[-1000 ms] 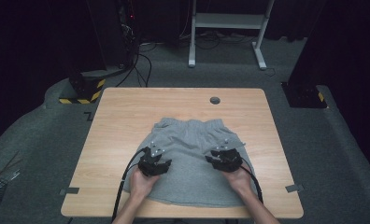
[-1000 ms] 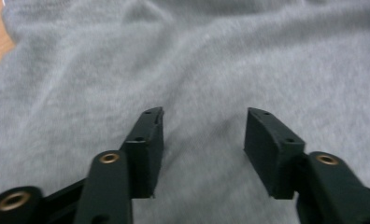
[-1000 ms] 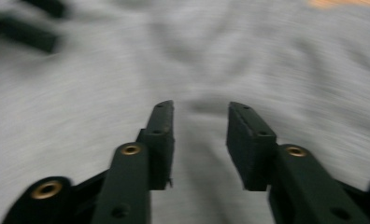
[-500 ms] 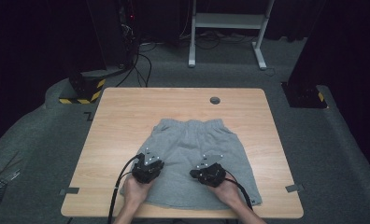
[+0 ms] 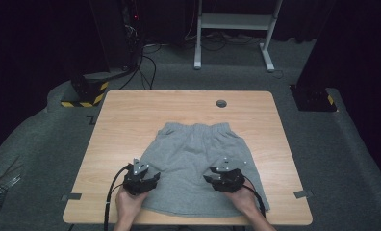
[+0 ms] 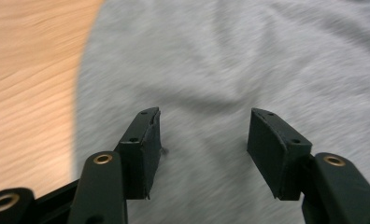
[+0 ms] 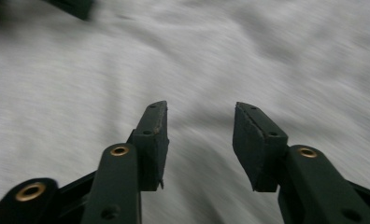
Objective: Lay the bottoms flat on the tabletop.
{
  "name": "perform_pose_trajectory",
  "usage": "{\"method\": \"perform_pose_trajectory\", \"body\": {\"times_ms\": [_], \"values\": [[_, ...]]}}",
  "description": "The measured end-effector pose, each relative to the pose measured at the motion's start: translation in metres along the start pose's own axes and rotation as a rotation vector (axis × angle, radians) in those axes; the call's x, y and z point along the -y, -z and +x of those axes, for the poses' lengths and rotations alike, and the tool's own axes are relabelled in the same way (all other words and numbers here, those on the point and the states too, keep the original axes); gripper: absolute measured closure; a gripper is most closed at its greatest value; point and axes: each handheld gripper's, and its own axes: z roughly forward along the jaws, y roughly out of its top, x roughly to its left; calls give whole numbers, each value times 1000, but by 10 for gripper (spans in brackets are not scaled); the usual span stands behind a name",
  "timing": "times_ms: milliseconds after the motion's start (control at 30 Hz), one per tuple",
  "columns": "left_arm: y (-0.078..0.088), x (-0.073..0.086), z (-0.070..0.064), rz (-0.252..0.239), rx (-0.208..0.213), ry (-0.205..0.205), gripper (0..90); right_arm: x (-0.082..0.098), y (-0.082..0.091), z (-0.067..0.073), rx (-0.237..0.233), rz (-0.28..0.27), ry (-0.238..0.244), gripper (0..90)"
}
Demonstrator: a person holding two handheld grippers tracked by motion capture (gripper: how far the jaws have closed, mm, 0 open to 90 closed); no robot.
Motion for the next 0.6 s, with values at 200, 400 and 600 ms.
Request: {"method": "perform_pose_trajectory", "body": {"times_ms": [200, 400, 600], "values": [[10, 21, -2, -23, -36, -3, 430, 26, 11, -19, 102, 82, -38, 472], [9, 17, -7, -12, -17, 16, 395, 45, 29, -15, 103, 55, -51, 449], [-10, -22, 2, -47, -13, 2, 377, 30, 33, -36, 147, 28, -92, 459]]}}
